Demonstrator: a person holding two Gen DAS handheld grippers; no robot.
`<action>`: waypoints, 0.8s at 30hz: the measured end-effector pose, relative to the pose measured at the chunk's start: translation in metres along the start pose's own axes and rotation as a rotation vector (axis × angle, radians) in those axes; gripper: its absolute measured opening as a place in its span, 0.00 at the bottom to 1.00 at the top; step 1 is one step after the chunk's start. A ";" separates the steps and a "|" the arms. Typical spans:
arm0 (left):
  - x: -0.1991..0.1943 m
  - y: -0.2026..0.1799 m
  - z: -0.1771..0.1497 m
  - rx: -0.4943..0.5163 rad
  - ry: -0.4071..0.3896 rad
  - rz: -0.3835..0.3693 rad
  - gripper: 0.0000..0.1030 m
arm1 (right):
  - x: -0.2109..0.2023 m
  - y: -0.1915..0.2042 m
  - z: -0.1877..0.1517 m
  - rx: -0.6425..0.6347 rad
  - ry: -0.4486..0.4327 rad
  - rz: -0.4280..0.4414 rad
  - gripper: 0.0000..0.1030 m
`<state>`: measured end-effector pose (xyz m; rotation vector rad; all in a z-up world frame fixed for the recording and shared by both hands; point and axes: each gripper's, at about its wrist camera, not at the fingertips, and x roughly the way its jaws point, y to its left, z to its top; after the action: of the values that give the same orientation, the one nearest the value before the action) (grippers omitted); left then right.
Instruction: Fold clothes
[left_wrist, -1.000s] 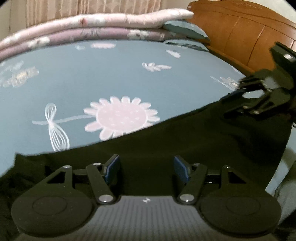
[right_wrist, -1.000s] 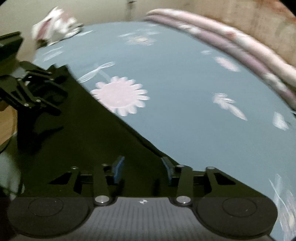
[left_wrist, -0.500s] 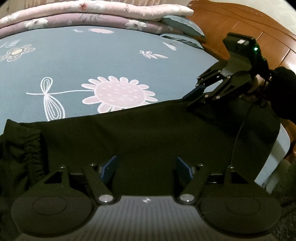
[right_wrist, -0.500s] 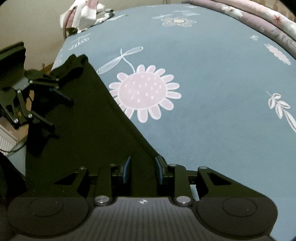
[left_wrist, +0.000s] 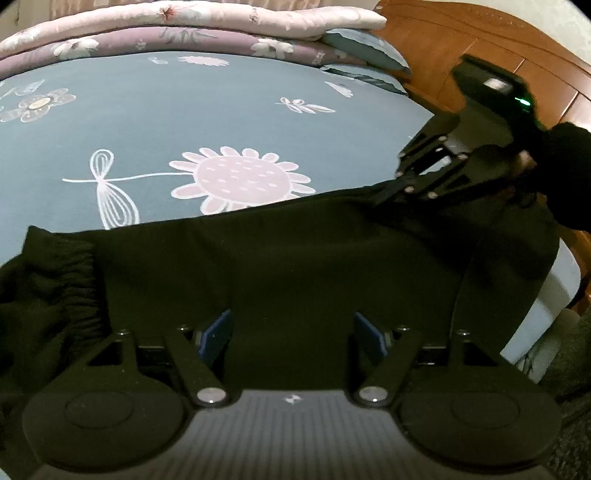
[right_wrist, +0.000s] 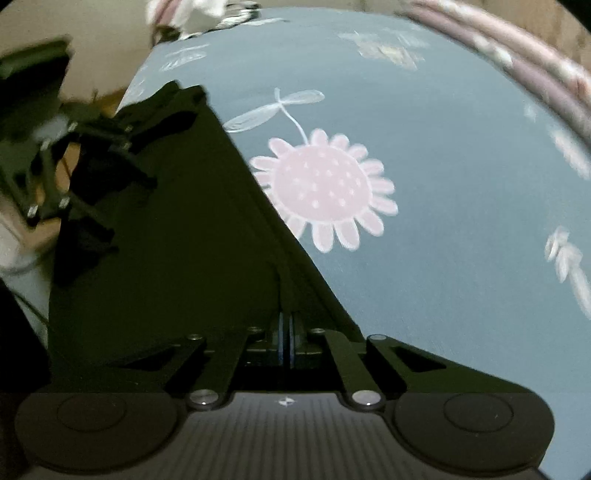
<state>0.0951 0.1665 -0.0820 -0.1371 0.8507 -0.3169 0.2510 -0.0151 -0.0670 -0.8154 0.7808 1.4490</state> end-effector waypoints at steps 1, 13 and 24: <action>0.000 0.001 0.001 -0.002 -0.005 0.009 0.72 | -0.004 0.005 0.001 -0.027 -0.007 -0.023 0.03; -0.005 0.009 -0.002 -0.014 -0.017 0.110 0.72 | 0.000 -0.003 0.001 0.112 -0.057 -0.195 0.18; -0.042 0.032 -0.025 -0.103 0.022 0.374 0.72 | -0.070 0.065 -0.032 0.315 -0.125 -0.351 0.60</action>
<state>0.0571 0.2102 -0.0764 -0.0675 0.8960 0.0764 0.1879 -0.0811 -0.0241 -0.5794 0.7075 1.0218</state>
